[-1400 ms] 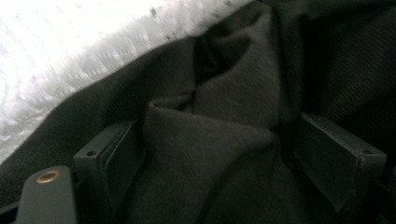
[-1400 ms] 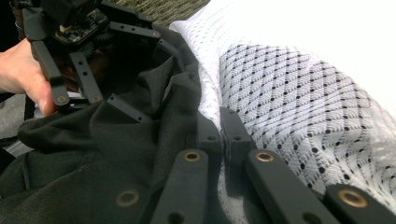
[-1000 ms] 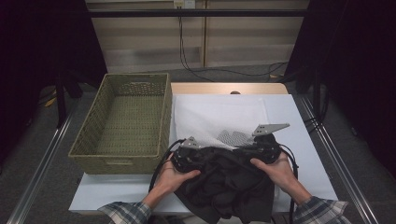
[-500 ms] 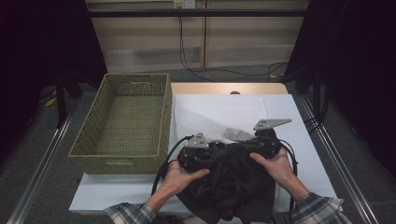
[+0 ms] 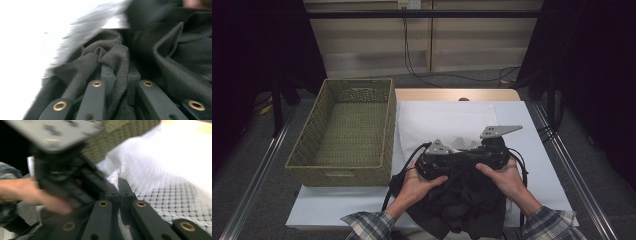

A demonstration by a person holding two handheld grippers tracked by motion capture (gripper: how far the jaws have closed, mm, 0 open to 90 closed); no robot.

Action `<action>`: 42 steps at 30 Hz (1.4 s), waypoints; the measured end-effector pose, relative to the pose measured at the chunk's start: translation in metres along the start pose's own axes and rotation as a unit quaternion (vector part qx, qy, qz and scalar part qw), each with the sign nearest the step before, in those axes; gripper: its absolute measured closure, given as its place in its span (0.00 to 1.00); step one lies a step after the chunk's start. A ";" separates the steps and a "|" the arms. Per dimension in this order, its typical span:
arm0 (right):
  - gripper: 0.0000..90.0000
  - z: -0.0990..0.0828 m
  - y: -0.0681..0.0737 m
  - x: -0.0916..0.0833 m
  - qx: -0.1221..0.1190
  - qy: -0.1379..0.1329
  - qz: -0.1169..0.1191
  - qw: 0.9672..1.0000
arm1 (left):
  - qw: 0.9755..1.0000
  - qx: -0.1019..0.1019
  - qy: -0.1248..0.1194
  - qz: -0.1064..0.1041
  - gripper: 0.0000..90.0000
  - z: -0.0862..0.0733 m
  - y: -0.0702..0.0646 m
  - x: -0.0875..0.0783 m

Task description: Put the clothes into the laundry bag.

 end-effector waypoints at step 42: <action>0.99 -0.053 -0.010 -0.005 0.008 0.041 -0.010 0.999 | 0.994 0.014 0.062 0.087 0.15 -0.069 0.016 -0.029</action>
Point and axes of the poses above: each handheld gripper's, and its own axes: x roughly forward along the jaws, z roughly out of its top, y roughly to its left, the point moved 6 cm from there along x, roughly forward along the jaws, and after that the axes turned 9 degrees about y, right-handed, at the moved point
